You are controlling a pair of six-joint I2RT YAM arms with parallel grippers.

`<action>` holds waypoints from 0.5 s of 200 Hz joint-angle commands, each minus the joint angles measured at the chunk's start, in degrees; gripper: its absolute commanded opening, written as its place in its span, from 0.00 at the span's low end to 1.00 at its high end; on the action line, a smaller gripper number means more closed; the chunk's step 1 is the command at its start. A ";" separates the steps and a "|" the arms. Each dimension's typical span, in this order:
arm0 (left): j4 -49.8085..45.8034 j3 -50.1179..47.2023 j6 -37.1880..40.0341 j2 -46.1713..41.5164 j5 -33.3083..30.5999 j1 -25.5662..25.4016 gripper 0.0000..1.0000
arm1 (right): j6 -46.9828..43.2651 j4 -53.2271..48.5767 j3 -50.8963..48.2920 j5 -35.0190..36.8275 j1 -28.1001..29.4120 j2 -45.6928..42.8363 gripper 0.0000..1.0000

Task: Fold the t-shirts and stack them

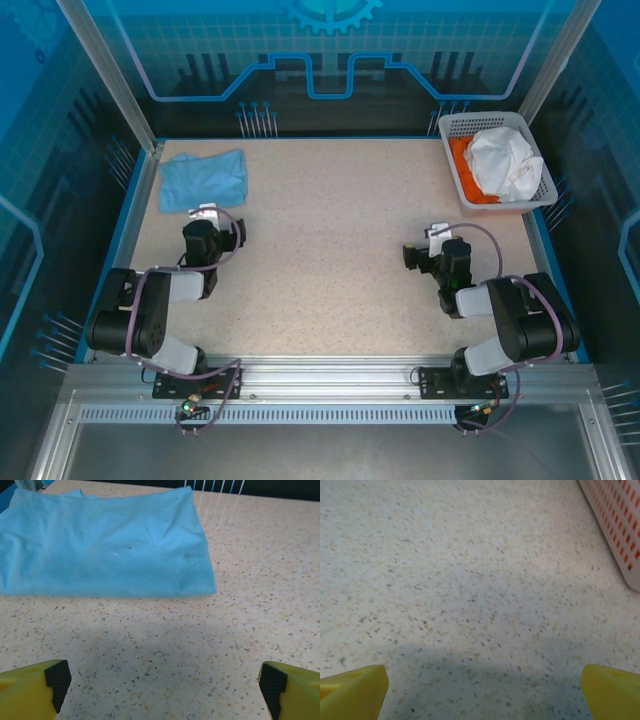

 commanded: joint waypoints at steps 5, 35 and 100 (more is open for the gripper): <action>16.23 -6.52 3.79 1.52 -0.06 -2.63 0.99 | -2.13 5.30 2.60 0.52 0.62 -0.09 1.00; 8.63 -1.61 1.79 2.28 -2.09 -1.51 0.99 | 1.77 -6.99 9.79 -6.37 -4.79 1.07 1.00; 7.53 -1.54 0.26 1.70 0.51 0.19 0.99 | 1.10 -6.99 9.76 -4.11 -3.44 1.10 1.00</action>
